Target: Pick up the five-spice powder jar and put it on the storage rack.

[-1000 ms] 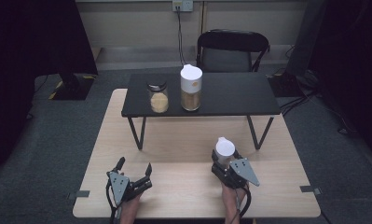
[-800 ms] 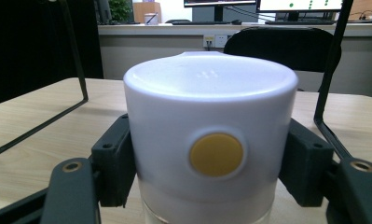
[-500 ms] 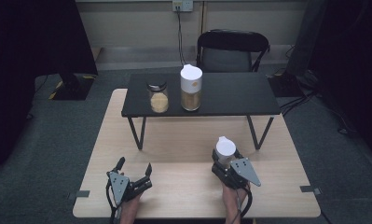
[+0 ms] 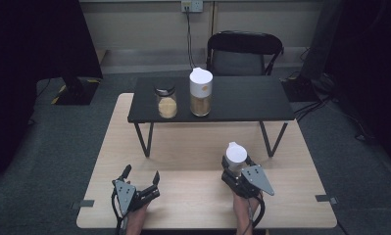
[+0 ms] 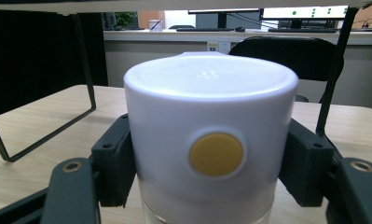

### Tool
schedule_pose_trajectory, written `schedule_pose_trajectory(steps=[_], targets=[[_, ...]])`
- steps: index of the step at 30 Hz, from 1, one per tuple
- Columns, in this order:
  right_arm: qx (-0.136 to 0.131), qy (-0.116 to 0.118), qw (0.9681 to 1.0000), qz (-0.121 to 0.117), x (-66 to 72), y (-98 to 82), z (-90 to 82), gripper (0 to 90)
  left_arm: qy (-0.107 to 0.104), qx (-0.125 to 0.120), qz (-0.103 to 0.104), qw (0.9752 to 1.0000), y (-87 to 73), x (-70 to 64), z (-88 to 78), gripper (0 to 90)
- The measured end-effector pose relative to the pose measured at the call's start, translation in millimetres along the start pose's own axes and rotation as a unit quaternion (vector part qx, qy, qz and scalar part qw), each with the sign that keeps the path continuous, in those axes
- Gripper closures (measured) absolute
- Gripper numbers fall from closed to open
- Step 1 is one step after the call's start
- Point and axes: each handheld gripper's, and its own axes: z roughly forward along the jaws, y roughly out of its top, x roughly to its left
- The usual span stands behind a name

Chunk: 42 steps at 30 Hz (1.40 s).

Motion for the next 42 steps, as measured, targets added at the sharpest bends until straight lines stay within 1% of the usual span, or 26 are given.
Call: schedule_pose_trajectory(steps=[3, 9, 13, 17, 21, 26, 33, 37, 40, 42], targets=[[-0.003, 0.001, 1.0000, 0.002, 0.1, 2.7, -1.3, 29.5, 0.000, 0.000, 0.000, 1.0000, 0.0, 0.0, 0.0, 2.1], [-0.002, 0.001, 1.0000, -0.001, 1.2, 7.4, -3.6, 29.5, 0.000, 0.000, 0.000, 1.0000, 0.0, 0.0, 0.0, 2.2], [-0.003, 0.003, 1.0000, 0.003, 0.9, 9.3, -4.4, 29.5, 0.000, 0.000, 0.000, 1.0000, 0.0, 0.0, 0.0, 2.2], [-0.004, 0.005, 1.0000, 0.000, 2.3, 12.5, -5.4, 29.5, 0.000, 0.000, 0.000, 1.0000, 0.0, 0.0, 0.0, 2.3], [-0.014, 0.004, 0.9999, -0.004, 4.8, 17.9, -7.0, 29.5, 0.000, 0.000, 0.000, 1.0000, 0.0, 0.0, 0.0, 2.4], [-0.018, 0.008, 0.9998, -0.008, 8.0, 24.2, -9.0, 29.5, 0.000, 0.000, 0.000, 1.0000, 0.0, 0.0, 0.0, 2.4], [-0.020, 0.013, 0.9997, -0.006, 12.4, 33.4, -8.5, 29.6, 0.000, 0.000, 0.000, 1.0000, 0.0, 0.0, 0.0, 2.4], [-0.019, 0.018, 0.9996, -0.007, 12.7, 37.4, -10.3, 29.6, 0.000, 0.000, 0.000, 1.0000, 0.0, 0.0, 0.0, 2.4], [-0.018, 0.022, 0.9995, -0.015, 12.8, 39.4, -13.3, 29.6, 0.000, 0.000, 0.000, 1.0000, 0.0, 0.0, 0.0, 2.4], [-0.018, 0.022, 0.9995, -0.011, 12.4, 40.3, -15.3, 29.6, 0.000, 0.000, 0.000, 1.0000, 0.0, 0.0, 0.0, 2.4]])
